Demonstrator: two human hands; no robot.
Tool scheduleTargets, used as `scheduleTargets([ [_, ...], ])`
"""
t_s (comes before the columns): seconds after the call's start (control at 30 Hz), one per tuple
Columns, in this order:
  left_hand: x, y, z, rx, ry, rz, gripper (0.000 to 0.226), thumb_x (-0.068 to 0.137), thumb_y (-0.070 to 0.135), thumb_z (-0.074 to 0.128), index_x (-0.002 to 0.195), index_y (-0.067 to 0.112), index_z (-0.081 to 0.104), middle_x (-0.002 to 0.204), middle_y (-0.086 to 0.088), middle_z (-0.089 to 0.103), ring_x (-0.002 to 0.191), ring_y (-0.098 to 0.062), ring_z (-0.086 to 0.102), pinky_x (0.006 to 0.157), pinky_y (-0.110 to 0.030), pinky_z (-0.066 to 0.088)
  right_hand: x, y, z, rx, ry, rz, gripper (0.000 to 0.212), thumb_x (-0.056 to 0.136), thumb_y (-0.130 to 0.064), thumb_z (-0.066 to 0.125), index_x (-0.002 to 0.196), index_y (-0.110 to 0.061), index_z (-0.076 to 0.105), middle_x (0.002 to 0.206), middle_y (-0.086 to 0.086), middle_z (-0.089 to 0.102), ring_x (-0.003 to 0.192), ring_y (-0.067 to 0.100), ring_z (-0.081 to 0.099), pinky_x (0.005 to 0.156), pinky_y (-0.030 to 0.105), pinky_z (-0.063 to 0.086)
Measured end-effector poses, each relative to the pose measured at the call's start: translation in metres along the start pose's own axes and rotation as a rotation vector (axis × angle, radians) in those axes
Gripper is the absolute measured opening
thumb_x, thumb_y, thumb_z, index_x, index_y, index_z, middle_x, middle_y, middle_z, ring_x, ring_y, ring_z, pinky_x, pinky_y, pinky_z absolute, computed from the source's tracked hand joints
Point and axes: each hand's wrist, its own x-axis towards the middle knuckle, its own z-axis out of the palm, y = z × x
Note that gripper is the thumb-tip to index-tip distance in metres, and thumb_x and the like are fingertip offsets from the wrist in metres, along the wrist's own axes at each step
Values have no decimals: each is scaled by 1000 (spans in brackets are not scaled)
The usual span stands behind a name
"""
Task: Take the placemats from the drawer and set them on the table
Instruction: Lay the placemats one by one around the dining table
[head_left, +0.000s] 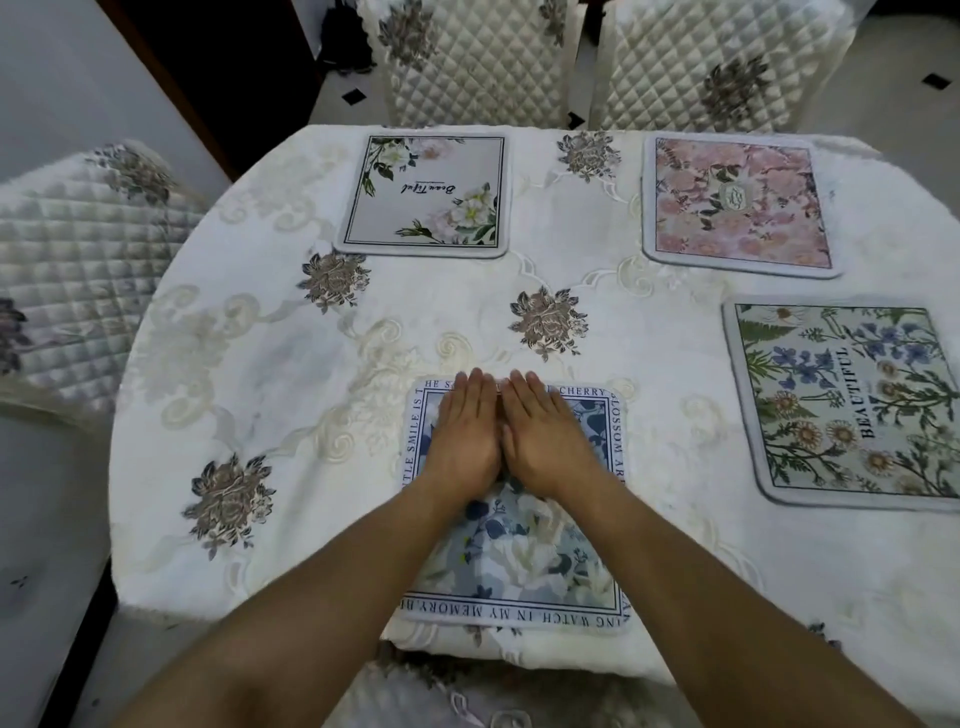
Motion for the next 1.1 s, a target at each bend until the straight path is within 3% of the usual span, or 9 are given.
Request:
scheduleTargets([
  [0.17,24,-17,-3,79,-52,52,62,101,29,26,152,0,6,161,-20,5,149,-34,0,121,-43,1,30,0,1,-28,-109,42,61,102,-39,18,155,-11,4,164,7,2,151,21,-3,123,42,1],
  [0.27,13,-37,-4,64,0,65,63,102,39,16,152,2,10,161,-19,10,149,-33,3,121,-42,2,19,17,9,-68,-72,7,64,101,-41,16,155,-11,-1,164,8,-2,151,22,-6,123,41,0],
  [0.43,-9,-82,-9,47,26,-24,62,103,40,21,152,3,10,161,-17,8,149,-30,2,120,-38,1,-26,80,6,-54,13,123,69,96,-47,9,155,-13,0,164,7,-1,151,21,-6,122,39,0],
  [0.6,-38,-86,4,79,6,-87,63,103,37,20,147,-7,21,155,-28,22,145,-41,20,119,-49,20,-56,72,15,-39,26,195,71,95,-45,11,155,-8,3,162,10,-1,151,25,-3,123,43,7],
  [0.7,-83,-84,17,117,12,-41,65,102,38,26,146,-9,22,154,-30,21,144,-43,21,117,-51,23,-98,50,34,-14,14,208,68,96,-40,16,154,-7,4,161,10,-4,150,25,-5,123,42,9],
  [0.8,-142,-82,29,142,-10,11,65,100,36,34,144,-11,27,151,-32,26,141,-45,26,114,-53,28,-165,24,60,15,-2,249,66,97,-38,22,153,-4,18,161,11,9,150,25,3,119,37,8],
  [0.93,-191,-72,28,183,-126,-20,71,100,42,14,137,-11,41,144,-33,40,134,-47,40,110,-49,27,-224,-9,72,-9,-103,297,65,97,-38,14,146,-1,37,154,17,33,144,29,22,116,34,8],
  [1.03,-192,-69,19,260,-173,-2,71,91,44,31,132,-11,49,137,-33,49,127,-47,48,102,-53,43,-223,-14,62,-45,-102,321,59,91,-37,32,134,-3,55,147,8,39,132,30,48,112,37,31],
  [1.1,-189,-65,6,274,-218,-6,70,80,44,42,122,-9,59,124,-31,60,115,-46,59,91,-53,51,-221,-20,38,-56,-151,322,61,89,-36,37,138,-3,51,151,6,32,134,31,47,107,44,41],
])
